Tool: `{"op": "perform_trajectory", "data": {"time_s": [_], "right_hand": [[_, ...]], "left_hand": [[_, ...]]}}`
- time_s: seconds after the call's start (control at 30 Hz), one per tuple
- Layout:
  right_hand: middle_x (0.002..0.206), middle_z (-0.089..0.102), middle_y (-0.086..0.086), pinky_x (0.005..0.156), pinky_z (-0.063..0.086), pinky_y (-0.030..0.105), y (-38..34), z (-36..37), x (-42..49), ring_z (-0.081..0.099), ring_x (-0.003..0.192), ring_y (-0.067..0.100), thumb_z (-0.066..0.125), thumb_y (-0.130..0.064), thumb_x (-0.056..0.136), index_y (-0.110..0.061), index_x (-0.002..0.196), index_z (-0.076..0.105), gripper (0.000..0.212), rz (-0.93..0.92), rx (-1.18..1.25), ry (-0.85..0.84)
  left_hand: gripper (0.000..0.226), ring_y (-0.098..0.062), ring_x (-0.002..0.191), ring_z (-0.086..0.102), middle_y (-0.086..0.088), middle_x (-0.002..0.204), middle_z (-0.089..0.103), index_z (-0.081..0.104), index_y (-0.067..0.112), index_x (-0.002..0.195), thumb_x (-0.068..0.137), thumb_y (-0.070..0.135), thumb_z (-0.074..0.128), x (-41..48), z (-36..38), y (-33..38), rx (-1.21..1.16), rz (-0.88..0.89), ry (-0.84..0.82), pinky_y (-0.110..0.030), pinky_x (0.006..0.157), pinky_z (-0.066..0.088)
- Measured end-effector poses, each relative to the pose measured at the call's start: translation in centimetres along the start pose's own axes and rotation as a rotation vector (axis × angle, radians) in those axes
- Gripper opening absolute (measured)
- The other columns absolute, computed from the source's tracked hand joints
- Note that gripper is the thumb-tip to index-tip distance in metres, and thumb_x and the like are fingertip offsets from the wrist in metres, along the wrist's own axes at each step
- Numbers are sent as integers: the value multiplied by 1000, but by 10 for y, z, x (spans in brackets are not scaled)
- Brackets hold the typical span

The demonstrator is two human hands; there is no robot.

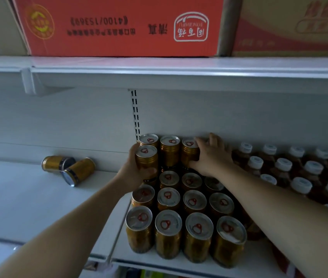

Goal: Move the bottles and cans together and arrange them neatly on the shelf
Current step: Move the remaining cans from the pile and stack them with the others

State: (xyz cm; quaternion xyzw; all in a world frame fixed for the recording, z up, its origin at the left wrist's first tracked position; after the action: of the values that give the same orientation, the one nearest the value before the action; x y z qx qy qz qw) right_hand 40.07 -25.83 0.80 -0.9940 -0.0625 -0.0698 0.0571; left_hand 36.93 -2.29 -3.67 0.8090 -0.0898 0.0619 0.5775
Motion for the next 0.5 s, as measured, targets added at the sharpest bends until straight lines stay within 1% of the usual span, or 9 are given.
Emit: {"op": "perform_trajectory", "data": {"time_s": [0.03,0.07,0.17,0.23,0.27,0.33,0.4,0.43,0.5], "right_hand": [[159,1,14,112,4,61,-8,-4,1,-2,146,35,55,-67,79,-28,150,14,91,-15,-16,35],[159,4,13,113,3,60,-19,-9,2,-2,146,34,54,-64,81,-25,150,15,89,-48,-26,73],[160,8,11,118,3,53,-65,-22,6,1,147,32,50,-58,88,-21,152,15,82,-182,2,121],[160,12,11,119,7,49,-101,-30,7,5,147,31,49,-54,91,-20,151,18,76,-254,61,127],[159,16,11,119,9,47,-120,-34,7,9,146,30,48,-52,92,-19,151,21,72,-289,97,140],[156,24,10,117,14,42,-159,-40,6,17,143,28,48,-46,93,-18,148,29,65,-355,155,169],[153,30,10,114,17,39,-198,-40,7,23,140,27,48,-44,93,-17,146,33,61,-397,183,174],[151,32,10,113,19,38,-218,-38,7,25,139,27,49,-45,93,-17,145,34,61,-407,180,161],[147,38,11,111,26,37,-259,-26,7,31,136,29,51,-47,92,-15,145,36,64,-408,160,127]], "left_hand": [[94,-18,111,54,-2,119,51,18,36,130,69,-5,75,1,0,-1,4,-8,-37,-31,91,49],[98,-16,111,52,1,119,49,15,37,135,69,-5,76,1,-3,-2,-5,-52,-55,-26,88,48],[101,-18,119,40,1,131,38,13,28,147,72,8,78,-6,-33,-10,-2,-235,-23,-34,90,42],[92,-16,118,39,2,132,38,24,27,145,73,21,80,-17,-70,-18,201,-260,19,-34,93,42],[85,-17,114,43,1,129,41,30,27,143,73,26,80,-25,-90,-20,344,-252,36,-30,89,45],[70,-16,92,51,-1,116,49,43,24,134,74,30,79,-42,-129,-25,557,-214,44,-18,67,44],[61,-13,76,51,-2,105,54,49,21,129,75,25,78,-55,-165,-37,607,-198,28,-15,54,40],[61,-13,77,52,-4,107,55,49,22,130,76,24,77,-62,-186,-43,618,-218,34,-16,55,40],[65,-18,95,53,-8,124,51,45,21,135,78,28,75,-75,-226,-59,653,-271,46,-22,70,41]]}}
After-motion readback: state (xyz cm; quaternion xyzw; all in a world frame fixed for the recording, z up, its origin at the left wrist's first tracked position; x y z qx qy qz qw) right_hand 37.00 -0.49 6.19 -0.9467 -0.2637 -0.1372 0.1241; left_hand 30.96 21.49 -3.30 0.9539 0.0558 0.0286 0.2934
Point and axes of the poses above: each hand's wrist, its own x-axis towards the middle knuckle, its own z-axis out of the palm, y = z × x, the point moved 7 cm from there along x, towards the middle knuckle
